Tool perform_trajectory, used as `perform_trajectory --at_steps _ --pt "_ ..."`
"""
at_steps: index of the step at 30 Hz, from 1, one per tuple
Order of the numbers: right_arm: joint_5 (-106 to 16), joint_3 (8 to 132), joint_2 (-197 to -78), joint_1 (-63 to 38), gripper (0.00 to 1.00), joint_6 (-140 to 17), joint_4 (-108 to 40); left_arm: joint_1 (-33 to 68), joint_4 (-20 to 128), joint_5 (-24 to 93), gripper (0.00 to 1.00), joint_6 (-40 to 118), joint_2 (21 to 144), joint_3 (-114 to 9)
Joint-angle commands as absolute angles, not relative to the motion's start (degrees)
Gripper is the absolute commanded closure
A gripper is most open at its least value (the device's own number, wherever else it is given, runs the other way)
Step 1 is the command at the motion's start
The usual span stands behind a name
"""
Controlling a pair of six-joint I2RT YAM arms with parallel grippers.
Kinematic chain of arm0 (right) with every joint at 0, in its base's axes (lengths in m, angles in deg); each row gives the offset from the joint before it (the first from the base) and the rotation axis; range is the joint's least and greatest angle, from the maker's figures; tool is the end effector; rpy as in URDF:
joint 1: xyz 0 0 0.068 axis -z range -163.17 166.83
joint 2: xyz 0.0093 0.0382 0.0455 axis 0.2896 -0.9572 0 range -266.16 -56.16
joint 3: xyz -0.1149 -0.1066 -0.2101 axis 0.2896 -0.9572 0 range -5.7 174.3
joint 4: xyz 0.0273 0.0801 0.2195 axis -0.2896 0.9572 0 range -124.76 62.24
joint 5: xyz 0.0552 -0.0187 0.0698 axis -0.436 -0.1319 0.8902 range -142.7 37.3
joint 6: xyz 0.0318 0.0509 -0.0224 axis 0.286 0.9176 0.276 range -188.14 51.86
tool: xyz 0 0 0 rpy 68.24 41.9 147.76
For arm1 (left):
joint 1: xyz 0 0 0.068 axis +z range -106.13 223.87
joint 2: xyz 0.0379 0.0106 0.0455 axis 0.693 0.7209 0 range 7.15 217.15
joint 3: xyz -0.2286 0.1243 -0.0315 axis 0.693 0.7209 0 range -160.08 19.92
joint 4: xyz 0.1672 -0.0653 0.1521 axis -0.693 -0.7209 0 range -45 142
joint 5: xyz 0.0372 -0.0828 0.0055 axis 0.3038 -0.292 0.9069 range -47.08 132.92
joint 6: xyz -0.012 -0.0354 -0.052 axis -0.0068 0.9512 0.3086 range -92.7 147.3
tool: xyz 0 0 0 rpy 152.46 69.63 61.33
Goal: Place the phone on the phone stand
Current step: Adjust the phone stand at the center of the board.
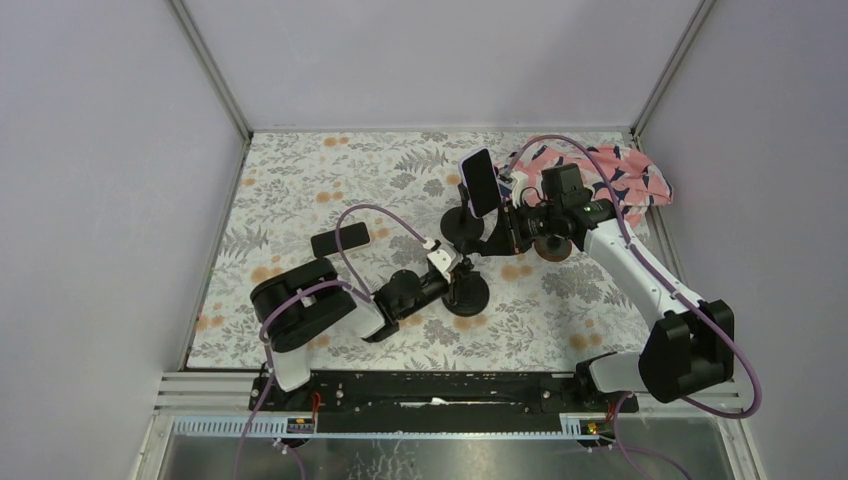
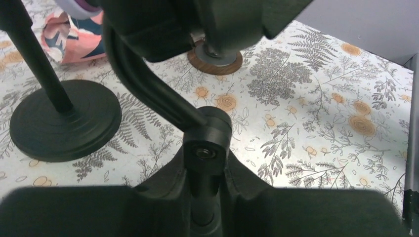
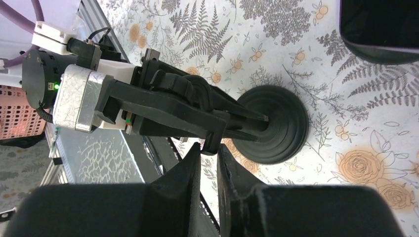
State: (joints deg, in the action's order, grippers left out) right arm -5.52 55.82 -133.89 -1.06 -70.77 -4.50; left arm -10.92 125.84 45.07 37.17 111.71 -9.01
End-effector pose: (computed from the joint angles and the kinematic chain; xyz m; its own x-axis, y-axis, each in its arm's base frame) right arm 0.2413 0.1162 0.2797 -0.6576 -0.2452 -0.7124 -0.7205 0.4809 0.4996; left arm 0.1854 -0.2596 0.1593 -0.1540 -0.0789 -0.9849 0.7800 0.6022 -0.1702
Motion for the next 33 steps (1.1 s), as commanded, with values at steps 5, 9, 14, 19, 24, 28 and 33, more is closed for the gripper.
perform_trajectory --at_steps 5,9,14,19,24,28,33 --pt "-14.99 59.74 -129.01 -1.34 1.0 -74.49 -3.47 -8.78 131.51 40.06 0.89 39.32 113.98 -6.94" --pt "-20.68 59.33 -126.69 -1.35 1.0 -76.64 -4.28 -6.26 135.06 35.35 0.92 41.19 115.65 -4.95" --pt "-24.75 58.91 -124.7 -1.36 1.0 -78.62 -5.32 -4.33 135.32 31.15 0.93 41.23 117.29 -4.72" --pt "-27.6 58.99 -123.28 -1.35 1.0 -80.26 -6.23 -2.75 134.32 28.62 0.93 40.97 118.19 -5.11" --pt "-20.38 57.72 -122.15 -1.28 1.0 -82.02 -5.9 -1.51 133.16 27.07 0.9 41.16 119.03 -6.44" --pt "-11.15 57.22 -120.98 -1.36 0.98 -84.16 -5.55 -0.69 132.13 25.29 0.89 41.9 120.37 -8.85" --pt "-6.11 57.32 -121.15 -1.28 0.87 -86.64 -3.57 -0.44 131.53 24.55 0.88 42.5 121.86 -11.13"
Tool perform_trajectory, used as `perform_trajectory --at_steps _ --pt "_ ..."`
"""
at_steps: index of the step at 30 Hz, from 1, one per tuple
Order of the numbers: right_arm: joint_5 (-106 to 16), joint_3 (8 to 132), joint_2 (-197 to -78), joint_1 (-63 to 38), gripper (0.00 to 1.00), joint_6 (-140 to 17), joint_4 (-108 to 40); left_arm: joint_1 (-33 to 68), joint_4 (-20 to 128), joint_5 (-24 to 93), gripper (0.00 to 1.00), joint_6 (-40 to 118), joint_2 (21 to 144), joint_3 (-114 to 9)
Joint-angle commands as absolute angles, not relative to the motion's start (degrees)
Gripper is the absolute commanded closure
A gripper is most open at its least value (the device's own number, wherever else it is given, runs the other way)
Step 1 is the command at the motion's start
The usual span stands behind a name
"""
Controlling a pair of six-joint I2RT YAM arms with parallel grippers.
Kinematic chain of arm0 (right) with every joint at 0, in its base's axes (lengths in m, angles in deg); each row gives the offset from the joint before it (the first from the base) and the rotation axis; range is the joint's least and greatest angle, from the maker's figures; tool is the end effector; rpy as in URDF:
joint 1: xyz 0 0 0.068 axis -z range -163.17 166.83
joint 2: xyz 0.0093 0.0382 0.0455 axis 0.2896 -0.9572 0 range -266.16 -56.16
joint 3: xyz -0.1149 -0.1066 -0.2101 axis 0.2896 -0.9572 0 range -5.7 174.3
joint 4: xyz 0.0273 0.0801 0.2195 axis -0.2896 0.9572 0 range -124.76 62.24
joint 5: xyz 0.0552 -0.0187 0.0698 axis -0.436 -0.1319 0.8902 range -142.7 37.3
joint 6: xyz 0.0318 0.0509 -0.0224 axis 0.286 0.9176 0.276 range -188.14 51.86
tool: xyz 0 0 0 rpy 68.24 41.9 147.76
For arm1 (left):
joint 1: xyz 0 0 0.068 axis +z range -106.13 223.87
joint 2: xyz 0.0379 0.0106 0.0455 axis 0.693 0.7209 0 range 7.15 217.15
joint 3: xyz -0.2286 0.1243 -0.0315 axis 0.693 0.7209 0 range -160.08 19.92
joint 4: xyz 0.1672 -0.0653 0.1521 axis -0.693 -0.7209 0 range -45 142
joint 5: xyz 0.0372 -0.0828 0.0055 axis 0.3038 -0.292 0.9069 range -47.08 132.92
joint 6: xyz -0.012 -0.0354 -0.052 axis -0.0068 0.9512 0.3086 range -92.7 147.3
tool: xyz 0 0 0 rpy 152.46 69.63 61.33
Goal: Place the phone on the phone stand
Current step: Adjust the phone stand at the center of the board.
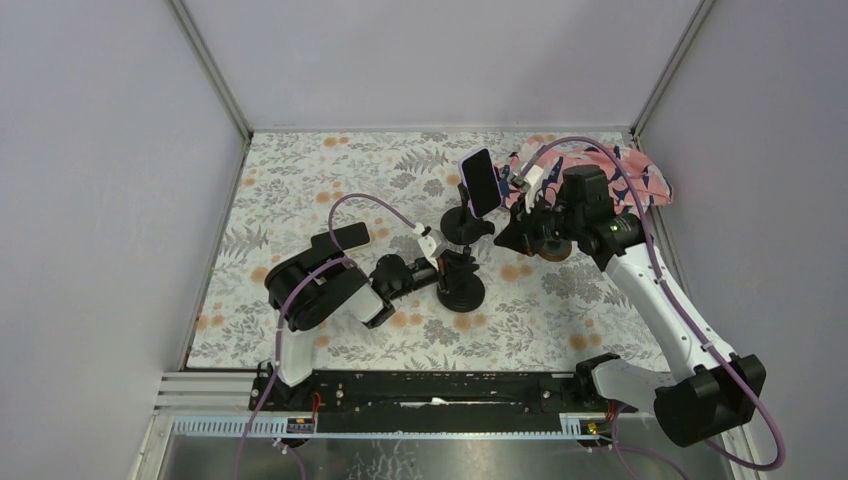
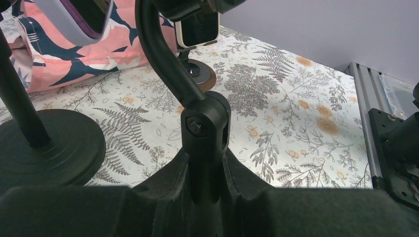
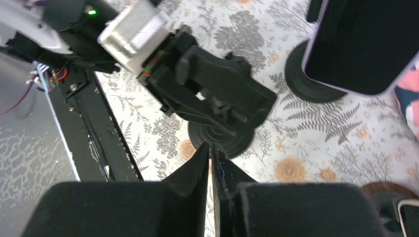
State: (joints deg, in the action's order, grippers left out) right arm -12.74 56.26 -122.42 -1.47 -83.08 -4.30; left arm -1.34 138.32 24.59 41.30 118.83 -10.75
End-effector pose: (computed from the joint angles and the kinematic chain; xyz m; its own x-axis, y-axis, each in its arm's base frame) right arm 0.2091 0.1028 0.3248 -0.3318 -0.3180 -0.8882 -0.8561 0.4969 0.1419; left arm 0.2194 -0.2432 0.1550 -0.1531 -0.1718 -0.9732 0.8835 0.4174 -0.2126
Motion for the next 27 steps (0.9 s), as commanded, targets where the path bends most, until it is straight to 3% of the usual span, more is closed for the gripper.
perform_trajectory --at_steps 1,8,11,21,27 --pt "-5.2 57.32 -121.07 -1.35 0.84 -87.13 -3.21 -0.41 131.6 24.62 0.88 42.5 122.06 -11.23" --pt "2.12 56.88 -119.84 0.74 0.47 -96.14 3.04 -0.16 132.64 25.24 0.76 42.29 122.2 -9.95" --pt "4.06 54.79 -118.59 3.42 0.39 -96.85 2.91 -0.11 132.86 25.46 0.68 41.62 121.41 -8.93" --pt "9.69 47.03 -115.34 10.21 0.31 -98.91 1.41 -0.22 131.42 25.6 0.41 38.41 116.24 -4.82" --pt "11.36 45.02 -114.66 13.02 0.26 -101.8 2.31 -0.24 123.81 24.07 0.25 38.03 106.78 -2.03"
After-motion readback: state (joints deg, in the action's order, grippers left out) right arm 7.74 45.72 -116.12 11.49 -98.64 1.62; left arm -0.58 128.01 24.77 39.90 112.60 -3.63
